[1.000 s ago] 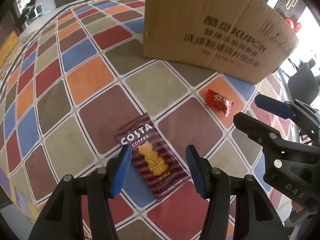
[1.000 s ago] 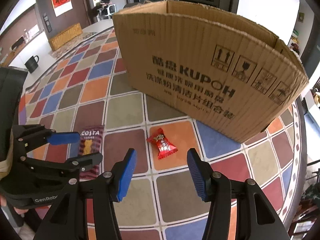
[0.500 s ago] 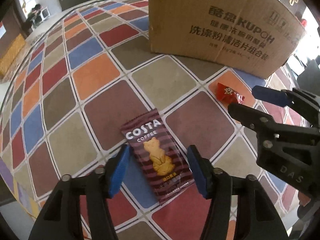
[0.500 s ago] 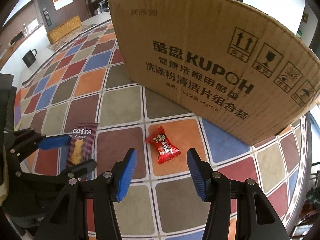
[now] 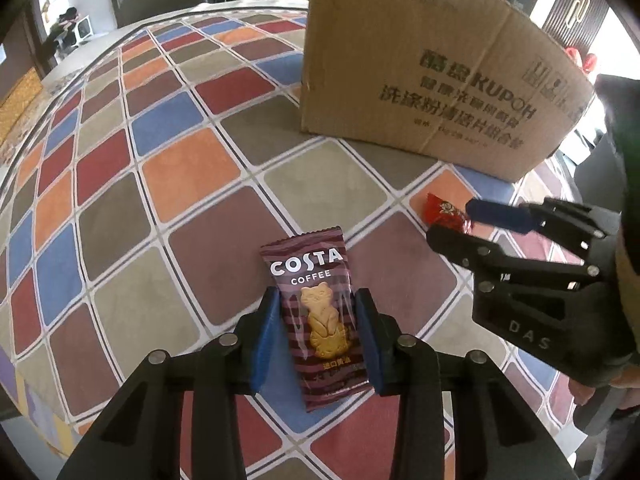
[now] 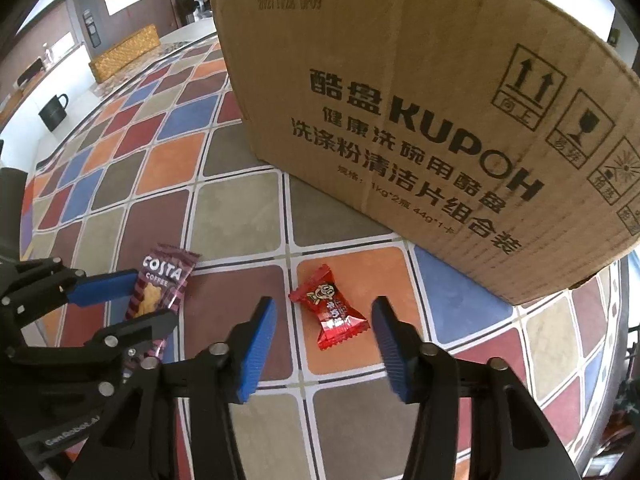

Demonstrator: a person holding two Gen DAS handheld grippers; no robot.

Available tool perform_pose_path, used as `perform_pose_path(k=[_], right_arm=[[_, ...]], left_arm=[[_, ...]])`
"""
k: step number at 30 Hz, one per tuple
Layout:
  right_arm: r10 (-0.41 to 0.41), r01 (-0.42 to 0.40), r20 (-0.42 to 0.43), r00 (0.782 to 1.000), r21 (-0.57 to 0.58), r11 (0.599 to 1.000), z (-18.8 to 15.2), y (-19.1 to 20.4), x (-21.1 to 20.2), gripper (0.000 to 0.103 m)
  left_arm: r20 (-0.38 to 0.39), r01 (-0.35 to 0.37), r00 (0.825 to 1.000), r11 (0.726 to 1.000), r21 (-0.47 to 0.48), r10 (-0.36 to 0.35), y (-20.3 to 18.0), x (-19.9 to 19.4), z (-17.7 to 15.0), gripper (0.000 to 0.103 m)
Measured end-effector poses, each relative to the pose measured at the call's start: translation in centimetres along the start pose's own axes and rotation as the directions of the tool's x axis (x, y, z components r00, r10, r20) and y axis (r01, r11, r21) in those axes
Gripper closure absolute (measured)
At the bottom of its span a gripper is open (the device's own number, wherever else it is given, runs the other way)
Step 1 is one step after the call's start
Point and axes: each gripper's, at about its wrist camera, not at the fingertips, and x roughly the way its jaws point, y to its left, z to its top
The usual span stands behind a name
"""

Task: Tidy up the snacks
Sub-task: 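Grasp the COSTA packet with the left tool while the right tool grasps the red candy, then carry both items over the box and open both tools to release them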

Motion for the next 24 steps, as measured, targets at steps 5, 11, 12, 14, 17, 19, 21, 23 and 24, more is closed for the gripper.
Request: perform_pose_path(k=[5,11,12,14,17,19,21,23,24], right_arm=[[0.012,-0.012,-0.019,1.000,0.011,1.000,0.0,0.0,0.5,0.074],[0.009,-0.009,-0.011,1.000,0.037,0.999,-0.2,0.2,0.4,0.075],[0.007,-0.007,-0.004,1.000,0.043,0.999,-0.2,0.3,0.2,0.075],[0.006,-0.007,0.006,1.000,0.056,0.998,-0.2,0.2,-0.3,0.075],[0.004,-0.006,0.028,1.000,0.079,0.997,-0.4,0.2,-1.2,0.075],[-0.001,-0.003,0.043,0.999,0.090,0.996,-0.4,0.2,-1.8,0.075],[-0.005,-0.002,0.064,0.998,0.103,0.995,-0.6,0.3,-2.6,0.075],[-0.008,-0.001,0.082,0.997,0.113,0.994,-0.7,0.3,-3.3,0.075],[-0.010,-0.002,0.095,0.995,0.121,0.993,-0.7,0.4,-3.9,0.075]], left_arm=[[0.014,0.017,1.000,1.000,-0.012,-0.017,0.5,-0.3,0.5,0.066],[0.037,0.027,0.999,1.000,-0.004,-0.026,0.7,-0.9,0.8,0.066],[0.043,0.028,0.999,1.000,-0.002,-0.028,0.7,-1.0,0.8,0.066],[0.053,0.031,0.998,1.000,0.004,-0.031,0.6,-1.3,0.9,0.066],[0.073,0.037,0.997,0.999,0.014,-0.038,0.6,-1.9,0.9,0.066],[0.092,0.037,0.995,0.999,0.024,-0.039,0.6,-2.5,0.9,0.066],[0.109,0.044,0.993,0.999,0.031,-0.047,0.5,-3.1,1.0,0.066],[0.125,0.045,0.991,0.998,0.036,-0.050,0.5,-3.7,1.0,0.066],[0.137,0.046,0.989,0.998,0.042,-0.052,0.5,-4.0,1.1,0.066]])
